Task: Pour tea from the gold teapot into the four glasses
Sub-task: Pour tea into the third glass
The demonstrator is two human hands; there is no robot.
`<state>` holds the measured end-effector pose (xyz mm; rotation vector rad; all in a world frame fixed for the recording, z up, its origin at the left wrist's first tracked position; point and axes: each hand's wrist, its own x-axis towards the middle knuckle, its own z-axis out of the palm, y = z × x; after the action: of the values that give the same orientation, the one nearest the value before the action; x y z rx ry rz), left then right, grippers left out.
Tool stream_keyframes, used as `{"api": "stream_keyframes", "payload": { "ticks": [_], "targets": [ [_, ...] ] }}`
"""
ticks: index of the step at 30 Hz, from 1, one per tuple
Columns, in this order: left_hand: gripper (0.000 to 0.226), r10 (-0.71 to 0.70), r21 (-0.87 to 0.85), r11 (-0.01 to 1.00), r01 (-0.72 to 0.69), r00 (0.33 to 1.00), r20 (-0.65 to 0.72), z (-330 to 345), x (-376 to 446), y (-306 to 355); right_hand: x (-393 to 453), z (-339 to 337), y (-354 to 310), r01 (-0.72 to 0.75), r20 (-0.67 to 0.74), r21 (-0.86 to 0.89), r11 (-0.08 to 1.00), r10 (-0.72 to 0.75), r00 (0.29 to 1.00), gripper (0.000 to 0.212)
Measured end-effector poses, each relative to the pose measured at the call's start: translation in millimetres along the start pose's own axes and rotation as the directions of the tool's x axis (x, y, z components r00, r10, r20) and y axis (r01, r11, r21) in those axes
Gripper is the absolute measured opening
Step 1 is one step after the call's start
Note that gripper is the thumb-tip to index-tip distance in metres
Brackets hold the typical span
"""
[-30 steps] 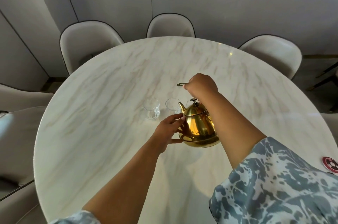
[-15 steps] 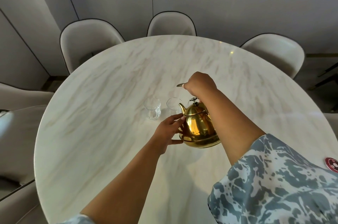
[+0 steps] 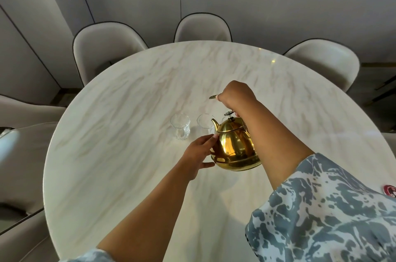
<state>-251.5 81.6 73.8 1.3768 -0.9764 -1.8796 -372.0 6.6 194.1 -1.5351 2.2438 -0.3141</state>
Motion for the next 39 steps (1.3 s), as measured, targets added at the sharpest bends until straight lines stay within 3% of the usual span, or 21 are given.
{"api": "stream_keyframes", "payload": {
  "ticks": [9, 16, 22, 27, 39],
  "targets": [
    [0.034, 0.009, -0.011, 1.000, -0.009, 1.000, 0.002, 2.4, -0.1, 2.6, 0.8, -5.0, -0.3, 0.004, 0.030, 0.010, 1.000, -0.004, 1.000, 0.031],
    [0.039, 0.020, 0.002, 1.000, -0.020, 1.000, -0.004, 5.1, -2.4, 5.2, 0.8, -9.1, 2.7, 0.043, 0.034, 0.000, 0.999, -0.043, 0.998, 0.012],
    [0.041, 0.036, 0.010, 0.999, -0.036, 0.999, -0.006, 7.5, -5.0, 7.8, 1.9, -13.5, 4.9, 0.051, 0.032, -0.009, 0.999, -0.051, 0.998, 0.013],
    [0.027, 0.045, 0.003, 0.999, -0.045, 0.999, -0.004, 8.4, -5.4, 8.1, 2.6, -12.9, 6.9, 0.056, 0.029, -0.007, 0.998, -0.056, 0.998, 0.015],
    [0.030, 0.052, -0.007, 0.999, -0.052, 0.999, -0.011, 10.2, -7.3, 8.6, 1.3, -14.7, 4.3, 0.049, 0.040, -0.010, 0.999, -0.049, 0.998, 0.014]
  ]
}}
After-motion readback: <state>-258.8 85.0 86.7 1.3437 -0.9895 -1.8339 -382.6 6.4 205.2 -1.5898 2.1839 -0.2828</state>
